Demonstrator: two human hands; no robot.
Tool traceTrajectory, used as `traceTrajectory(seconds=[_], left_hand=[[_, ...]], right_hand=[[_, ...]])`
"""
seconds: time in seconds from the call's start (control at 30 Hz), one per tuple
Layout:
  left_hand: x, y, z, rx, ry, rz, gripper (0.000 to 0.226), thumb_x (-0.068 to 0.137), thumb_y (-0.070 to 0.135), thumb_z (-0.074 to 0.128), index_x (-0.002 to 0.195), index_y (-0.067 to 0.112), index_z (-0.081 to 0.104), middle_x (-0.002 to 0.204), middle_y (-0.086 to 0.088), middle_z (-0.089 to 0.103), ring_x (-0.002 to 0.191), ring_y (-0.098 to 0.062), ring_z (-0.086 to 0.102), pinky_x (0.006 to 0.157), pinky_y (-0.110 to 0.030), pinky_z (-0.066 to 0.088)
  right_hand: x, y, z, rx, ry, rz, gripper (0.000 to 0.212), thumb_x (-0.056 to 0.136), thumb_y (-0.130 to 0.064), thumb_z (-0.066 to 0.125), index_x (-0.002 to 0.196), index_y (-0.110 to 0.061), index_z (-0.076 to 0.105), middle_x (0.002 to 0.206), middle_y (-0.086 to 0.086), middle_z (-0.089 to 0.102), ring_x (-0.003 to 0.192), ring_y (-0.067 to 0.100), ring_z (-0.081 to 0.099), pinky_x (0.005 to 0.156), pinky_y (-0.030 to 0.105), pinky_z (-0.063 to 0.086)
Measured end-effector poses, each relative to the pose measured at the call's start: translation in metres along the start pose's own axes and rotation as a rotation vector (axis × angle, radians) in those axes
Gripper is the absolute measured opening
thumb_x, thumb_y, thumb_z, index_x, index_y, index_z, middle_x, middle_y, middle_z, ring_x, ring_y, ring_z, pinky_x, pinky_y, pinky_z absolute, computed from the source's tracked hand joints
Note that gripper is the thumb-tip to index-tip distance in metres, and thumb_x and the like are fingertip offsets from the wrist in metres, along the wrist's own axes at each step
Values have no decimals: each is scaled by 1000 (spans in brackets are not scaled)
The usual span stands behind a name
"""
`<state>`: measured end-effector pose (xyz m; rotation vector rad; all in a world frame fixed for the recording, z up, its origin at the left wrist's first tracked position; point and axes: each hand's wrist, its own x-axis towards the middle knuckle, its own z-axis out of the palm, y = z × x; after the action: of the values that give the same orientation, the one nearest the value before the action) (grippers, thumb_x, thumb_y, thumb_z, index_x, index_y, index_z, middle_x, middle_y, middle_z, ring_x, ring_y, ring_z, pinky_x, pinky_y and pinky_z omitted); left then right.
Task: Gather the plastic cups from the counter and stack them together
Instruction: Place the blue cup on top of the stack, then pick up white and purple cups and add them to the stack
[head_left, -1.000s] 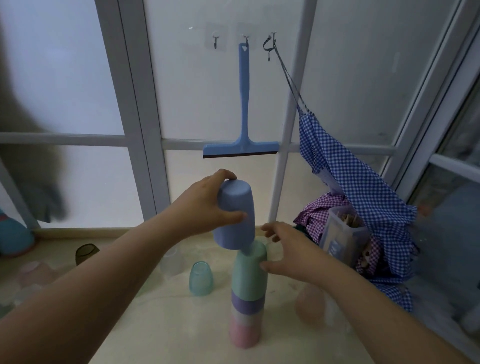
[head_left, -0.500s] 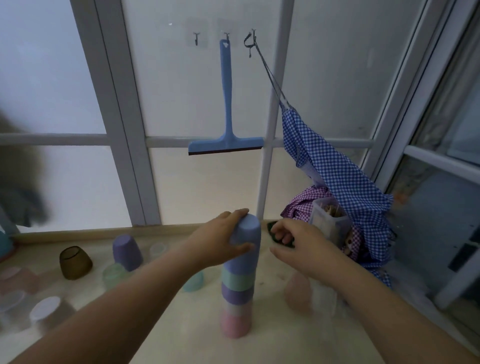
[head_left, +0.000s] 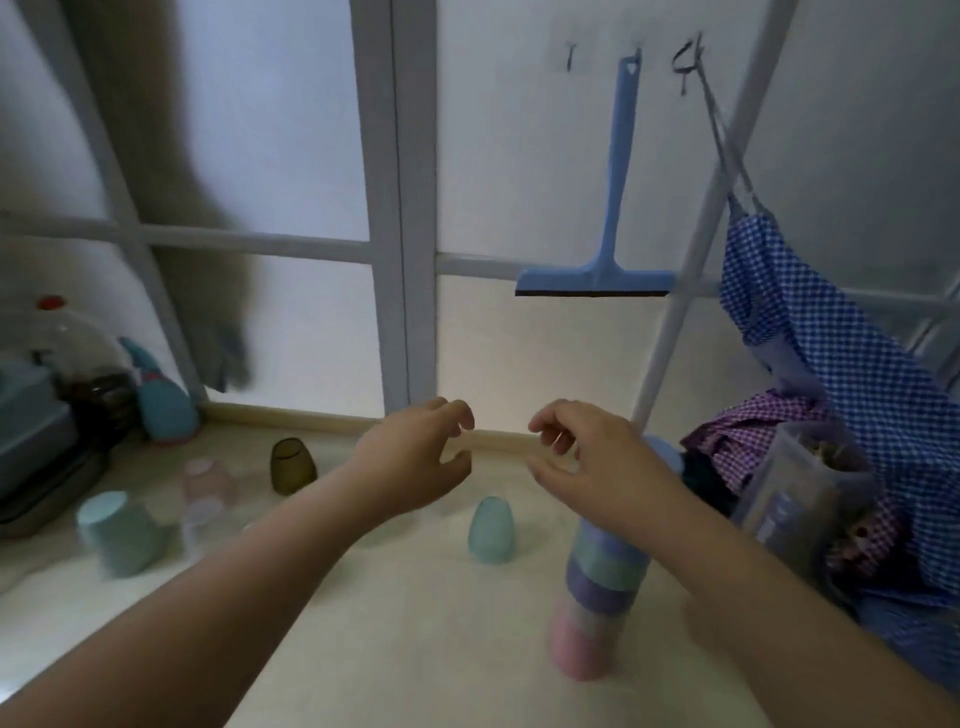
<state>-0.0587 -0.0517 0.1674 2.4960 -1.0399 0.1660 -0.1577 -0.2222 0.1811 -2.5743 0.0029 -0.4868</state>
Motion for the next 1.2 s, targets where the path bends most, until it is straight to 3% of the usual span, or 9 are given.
traceTrajectory(seconds=[0.13,0.3,0.4,0.53,0.77,0.93,1.1,1.2], left_hand=[[-20,-70,-11,-34,-8,-149,28,83,28,55,110,21,55,105,4,59,81,-17,53,70,-29,44],[-50,-167,-20,-7,-80,-276,35,84,33,59,116,22,52,112,5,58,91,-14,56,77,-28,47],[-72,-221,-17,-21,-140,-352,44,83,38,60,122,23,49,120,3,56,103,-15,57,86,-31,50],[-92,-273,3,-72,-234,-371,55,79,44,64,128,29,43,132,7,49,110,-10,53,92,-25,48],[-85,-298,44,-153,-424,-301,78,71,49,68,137,27,31,141,7,41,122,-14,47,97,-26,43],[-74,-299,64,-170,-527,-296,73,71,39,70,133,23,37,134,0,47,116,-20,49,95,-31,45],[-54,-302,54,-207,-451,-397,71,73,31,72,131,20,34,126,-3,52,108,-22,53,87,-27,43],[-39,-306,41,-212,-385,-444,66,72,34,72,126,19,37,116,-5,58,96,-21,55,80,-32,47]], right_hand=[[33,-14,65,-10,-127,1,27,79,-25,64,105,-20,58,94,-7,57,84,12,54,77,24,43],[76,-38,151,5,-256,95,36,78,-23,64,113,-17,58,104,1,61,94,18,56,83,28,44],[97,-52,197,17,-302,122,34,77,-20,64,111,-18,57,99,-2,57,93,16,54,77,23,38],[112,-65,244,28,-358,159,35,79,-20,63,113,-17,56,108,2,58,90,10,48,76,21,35],[122,-58,272,25,-378,230,36,78,-18,64,113,-15,57,112,6,60,90,8,48,77,17,34],[124,-44,277,26,-381,247,37,77,-13,66,114,-10,58,111,10,60,88,10,49,72,11,30],[131,-31,277,21,-378,271,38,78,-13,65,116,-11,57,111,9,61,88,11,49,73,13,32],[145,-24,277,6,-343,290,42,79,-16,65,120,-12,54,116,9,60,92,11,49,82,17,35]])
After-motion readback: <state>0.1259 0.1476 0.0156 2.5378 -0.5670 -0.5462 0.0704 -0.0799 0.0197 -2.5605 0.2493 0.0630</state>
